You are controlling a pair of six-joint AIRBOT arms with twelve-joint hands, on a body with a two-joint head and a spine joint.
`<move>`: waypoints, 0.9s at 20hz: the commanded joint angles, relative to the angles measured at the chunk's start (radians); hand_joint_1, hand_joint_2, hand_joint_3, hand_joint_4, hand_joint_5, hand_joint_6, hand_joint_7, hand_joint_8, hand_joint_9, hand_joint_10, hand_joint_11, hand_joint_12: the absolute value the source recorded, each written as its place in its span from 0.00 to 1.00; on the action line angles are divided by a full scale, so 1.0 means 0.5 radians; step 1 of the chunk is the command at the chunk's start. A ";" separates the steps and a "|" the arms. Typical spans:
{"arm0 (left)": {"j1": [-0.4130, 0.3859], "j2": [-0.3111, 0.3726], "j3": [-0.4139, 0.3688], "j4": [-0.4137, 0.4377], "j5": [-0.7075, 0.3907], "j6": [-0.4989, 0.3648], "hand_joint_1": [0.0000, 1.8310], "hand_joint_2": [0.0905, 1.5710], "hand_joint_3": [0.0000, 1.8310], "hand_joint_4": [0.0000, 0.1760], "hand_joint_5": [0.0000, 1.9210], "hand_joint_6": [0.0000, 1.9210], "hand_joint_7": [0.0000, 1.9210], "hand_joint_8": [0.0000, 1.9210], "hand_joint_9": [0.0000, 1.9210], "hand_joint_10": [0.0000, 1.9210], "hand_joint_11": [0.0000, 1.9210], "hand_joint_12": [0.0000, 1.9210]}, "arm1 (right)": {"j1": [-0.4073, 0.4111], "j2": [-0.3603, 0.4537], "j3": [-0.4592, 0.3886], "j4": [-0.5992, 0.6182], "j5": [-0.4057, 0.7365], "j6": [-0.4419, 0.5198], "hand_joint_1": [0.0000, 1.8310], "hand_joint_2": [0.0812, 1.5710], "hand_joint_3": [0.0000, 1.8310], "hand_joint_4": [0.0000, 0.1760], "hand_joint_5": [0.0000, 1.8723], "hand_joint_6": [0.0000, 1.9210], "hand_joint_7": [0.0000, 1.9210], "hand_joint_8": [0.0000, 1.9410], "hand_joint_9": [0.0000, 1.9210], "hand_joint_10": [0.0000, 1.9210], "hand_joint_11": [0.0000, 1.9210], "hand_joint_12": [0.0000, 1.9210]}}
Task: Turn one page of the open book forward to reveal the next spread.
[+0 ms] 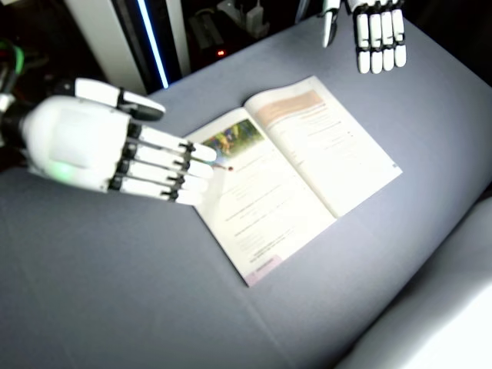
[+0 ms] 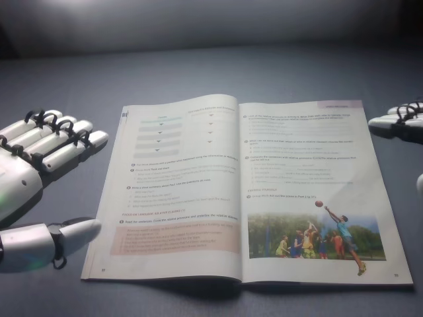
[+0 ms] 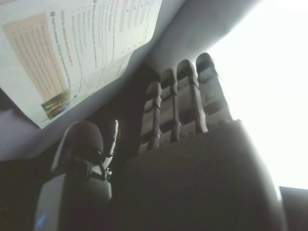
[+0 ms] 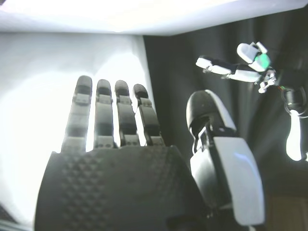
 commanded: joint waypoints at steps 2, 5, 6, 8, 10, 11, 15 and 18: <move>-0.016 0.003 0.015 -0.002 -0.208 -0.004 0.00 0.79 0.01 0.00 0.01 0.00 0.00 0.00 0.01 0.00 0.01 0.03 | 0.050 -0.005 0.017 0.006 0.115 0.016 0.00 0.89 0.01 0.00 0.06 0.00 0.06 0.00 0.03 0.00 0.01 0.05; -0.013 0.000 0.017 -0.002 -0.204 -0.007 0.00 0.79 0.01 0.00 0.00 0.00 0.00 0.00 0.00 0.00 0.00 0.01 | 0.112 -0.026 0.039 -0.092 -0.023 0.016 0.00 0.88 0.00 0.00 0.05 0.00 0.04 0.00 0.01 0.00 0.00 0.02; -0.012 -0.001 0.019 -0.002 -0.201 -0.009 0.00 0.79 0.01 0.00 0.00 0.00 0.00 0.00 0.00 0.00 0.00 0.00 | 0.129 -0.033 0.048 -0.129 -0.090 0.016 0.00 0.87 0.00 0.00 0.05 0.00 0.05 0.00 0.01 0.00 0.00 0.02; -0.012 -0.004 0.021 -0.001 -0.186 -0.012 0.00 0.78 0.00 0.00 0.00 0.00 0.00 0.00 0.00 0.00 0.00 0.00 | 0.149 -0.050 0.079 -0.214 -0.190 0.016 0.00 0.86 0.00 0.00 0.03 0.00 0.03 0.00 0.00 0.00 0.00 0.00; -0.010 -0.008 0.025 0.004 -0.177 -0.022 0.00 0.79 0.00 0.00 0.00 0.00 0.00 0.00 0.00 0.00 0.00 0.00 | 0.208 -0.065 0.121 -0.386 -0.307 0.016 0.00 0.85 0.00 0.00 0.03 0.00 0.02 0.00 0.00 0.00 0.01 0.00; -0.006 -0.009 0.026 0.005 -0.174 -0.025 0.00 0.79 0.00 0.00 0.00 0.00 0.00 0.00 0.00 0.00 0.00 0.00 | 0.256 -0.072 0.140 -0.517 -0.395 0.016 0.00 0.84 0.00 0.00 0.01 0.00 0.00 0.00 0.00 0.00 0.00 0.00; 0.002 -0.017 0.027 0.005 -0.162 -0.025 0.00 0.80 0.01 0.00 0.00 0.00 0.00 0.00 0.00 0.00 0.00 0.00 | 0.305 -0.082 0.149 -0.677 -0.538 0.016 0.00 0.81 0.00 0.00 0.00 0.00 0.00 0.00 0.00 0.00 0.00 0.00; 0.005 -0.016 0.028 0.006 -0.156 -0.030 0.00 0.80 0.01 0.00 0.00 0.00 0.00 0.00 0.00 0.00 0.00 0.00 | 0.314 -0.090 0.154 -0.811 -0.628 0.016 0.00 0.80 0.00 0.00 0.00 0.00 0.00 0.00 0.00 0.00 0.00 0.00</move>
